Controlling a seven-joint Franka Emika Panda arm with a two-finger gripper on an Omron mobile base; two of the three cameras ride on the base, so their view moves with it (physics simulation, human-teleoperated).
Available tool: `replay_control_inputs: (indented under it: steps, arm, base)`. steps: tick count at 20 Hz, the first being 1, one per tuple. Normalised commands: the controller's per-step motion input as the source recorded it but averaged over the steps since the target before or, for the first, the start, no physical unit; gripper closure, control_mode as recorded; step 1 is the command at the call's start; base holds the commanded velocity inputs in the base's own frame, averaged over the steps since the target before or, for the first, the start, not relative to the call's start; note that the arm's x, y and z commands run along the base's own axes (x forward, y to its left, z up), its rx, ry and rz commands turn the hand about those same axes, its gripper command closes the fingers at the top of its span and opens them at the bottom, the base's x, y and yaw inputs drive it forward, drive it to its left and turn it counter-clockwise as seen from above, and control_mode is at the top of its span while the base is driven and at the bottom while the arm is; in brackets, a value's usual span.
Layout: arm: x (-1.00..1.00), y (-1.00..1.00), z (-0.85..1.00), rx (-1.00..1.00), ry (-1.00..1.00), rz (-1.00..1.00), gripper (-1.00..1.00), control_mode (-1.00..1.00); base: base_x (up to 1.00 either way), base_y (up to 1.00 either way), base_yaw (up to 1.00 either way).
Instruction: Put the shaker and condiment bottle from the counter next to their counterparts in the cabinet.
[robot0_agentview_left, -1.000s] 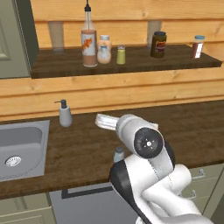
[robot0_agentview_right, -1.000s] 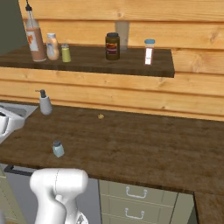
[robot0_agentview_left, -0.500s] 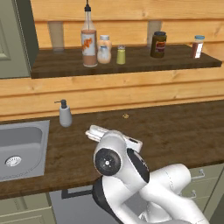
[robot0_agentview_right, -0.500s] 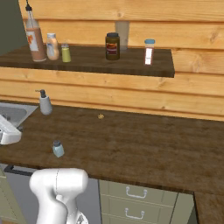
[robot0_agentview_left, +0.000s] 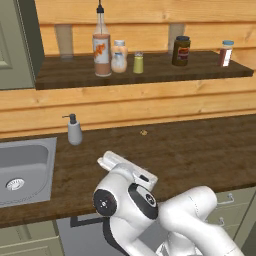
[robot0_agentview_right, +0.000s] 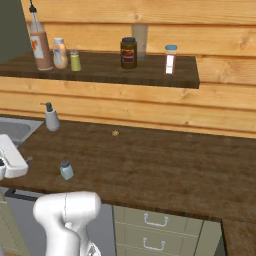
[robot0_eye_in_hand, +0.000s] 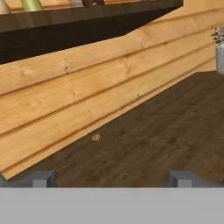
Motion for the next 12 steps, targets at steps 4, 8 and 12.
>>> replay_control_inputs:
  steps: [4, 8, 12]
  arm:
    - [0.00, -0.12, -0.39, 0.16, 0.01, -0.18, -1.00, -1.00]
    - [0.00, -0.33, -0.44, 0.20, 0.00, -0.15, -1.00, -1.00]
    - [0.00, -0.22, -0.52, 0.15, 0.00, -0.13, -1.00, -1.00]
  base:
    - [0.00, 0.00, 0.00]
    - [0.00, 0.00, 0.00]
    - [0.00, 0.00, 0.00]
